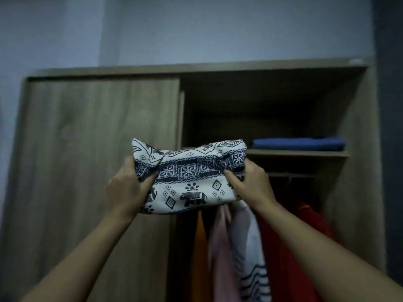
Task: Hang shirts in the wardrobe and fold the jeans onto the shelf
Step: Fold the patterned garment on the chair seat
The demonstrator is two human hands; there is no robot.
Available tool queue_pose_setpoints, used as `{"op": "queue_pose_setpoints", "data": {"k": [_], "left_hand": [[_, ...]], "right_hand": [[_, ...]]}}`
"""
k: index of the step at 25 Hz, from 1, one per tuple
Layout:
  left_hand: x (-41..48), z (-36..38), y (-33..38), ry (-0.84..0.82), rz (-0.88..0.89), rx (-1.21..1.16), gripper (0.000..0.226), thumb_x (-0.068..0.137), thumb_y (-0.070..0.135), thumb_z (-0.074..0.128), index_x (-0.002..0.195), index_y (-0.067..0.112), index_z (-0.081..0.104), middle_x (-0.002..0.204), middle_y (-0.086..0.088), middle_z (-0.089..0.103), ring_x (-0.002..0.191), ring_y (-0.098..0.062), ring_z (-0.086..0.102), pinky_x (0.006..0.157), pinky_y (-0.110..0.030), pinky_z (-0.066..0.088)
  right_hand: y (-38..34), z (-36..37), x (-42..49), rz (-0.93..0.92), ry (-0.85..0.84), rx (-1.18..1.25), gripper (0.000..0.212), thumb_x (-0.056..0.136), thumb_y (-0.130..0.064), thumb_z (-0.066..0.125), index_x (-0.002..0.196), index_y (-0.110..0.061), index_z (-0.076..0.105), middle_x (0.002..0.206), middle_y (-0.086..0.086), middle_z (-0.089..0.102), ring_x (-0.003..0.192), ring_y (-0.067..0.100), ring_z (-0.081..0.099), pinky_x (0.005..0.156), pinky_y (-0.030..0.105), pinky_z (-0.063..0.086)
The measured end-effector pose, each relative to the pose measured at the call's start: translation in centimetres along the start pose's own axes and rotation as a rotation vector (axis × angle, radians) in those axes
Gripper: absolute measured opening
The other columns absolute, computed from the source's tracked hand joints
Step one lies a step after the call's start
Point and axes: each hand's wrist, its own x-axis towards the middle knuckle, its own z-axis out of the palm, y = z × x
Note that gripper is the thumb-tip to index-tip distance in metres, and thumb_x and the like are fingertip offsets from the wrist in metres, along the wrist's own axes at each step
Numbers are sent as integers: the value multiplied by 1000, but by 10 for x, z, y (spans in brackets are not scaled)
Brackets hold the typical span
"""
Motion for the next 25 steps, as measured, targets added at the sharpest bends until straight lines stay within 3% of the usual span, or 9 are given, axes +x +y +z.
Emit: {"op": "queue_pose_setpoints", "data": {"k": [8,13,16,25], "left_hand": [[51,95,128,28,212,-226,53,79,42,70,110,5,48,96,-22,66,85,-45,62,66,-44,44],[62,153,184,67,249,-273,54,80,44,68,111,5,48,95,-19,66,85,-45,62,64,-42,43],[77,192,209,75,268,-249,55,80,45,67,111,5,47,97,-18,66,86,-44,62,64,-42,43],[120,295,254,99,235,-151,50,83,44,65,104,5,43,100,-18,64,90,-44,61,62,-39,36]], "right_hand": [[80,-131,67,1,155,-319,39,83,-47,61,97,-11,61,94,9,67,87,27,63,73,36,51],[135,-165,95,20,222,-404,39,84,-46,60,90,-7,58,90,8,65,84,28,61,71,37,48],[160,-173,113,5,228,-565,35,89,-45,54,81,-12,44,83,6,55,81,30,59,64,35,43],[218,-165,185,19,229,-893,39,95,-39,46,117,-6,45,117,14,57,105,35,58,69,38,44]]}}
